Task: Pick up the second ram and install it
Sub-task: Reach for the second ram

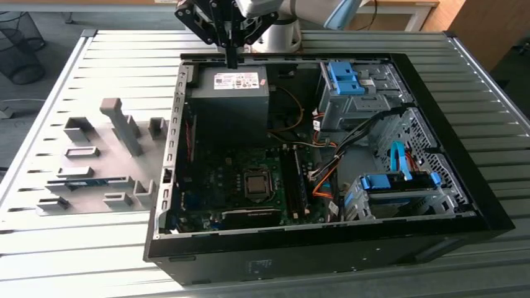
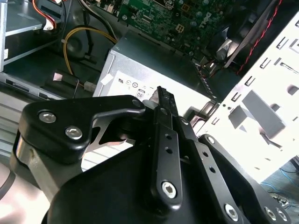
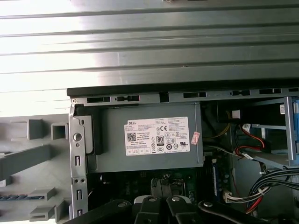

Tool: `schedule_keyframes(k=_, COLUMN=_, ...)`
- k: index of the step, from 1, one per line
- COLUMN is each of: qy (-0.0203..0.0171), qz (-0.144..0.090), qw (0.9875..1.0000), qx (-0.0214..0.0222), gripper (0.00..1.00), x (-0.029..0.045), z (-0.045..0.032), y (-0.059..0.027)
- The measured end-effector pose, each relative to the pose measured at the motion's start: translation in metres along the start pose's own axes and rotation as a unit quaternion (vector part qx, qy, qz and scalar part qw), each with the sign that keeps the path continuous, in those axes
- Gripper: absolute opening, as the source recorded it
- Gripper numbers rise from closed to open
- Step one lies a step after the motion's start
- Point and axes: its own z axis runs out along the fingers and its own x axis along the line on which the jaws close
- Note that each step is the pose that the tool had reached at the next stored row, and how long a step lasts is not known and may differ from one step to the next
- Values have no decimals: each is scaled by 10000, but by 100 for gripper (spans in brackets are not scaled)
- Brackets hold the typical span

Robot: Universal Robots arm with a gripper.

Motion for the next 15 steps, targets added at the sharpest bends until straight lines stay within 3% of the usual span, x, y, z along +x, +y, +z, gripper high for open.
schedule_keyframes(k=15, qy=0, qz=0, qw=10000, qx=0, gripper=10, x=60, z=-1, y=-4)
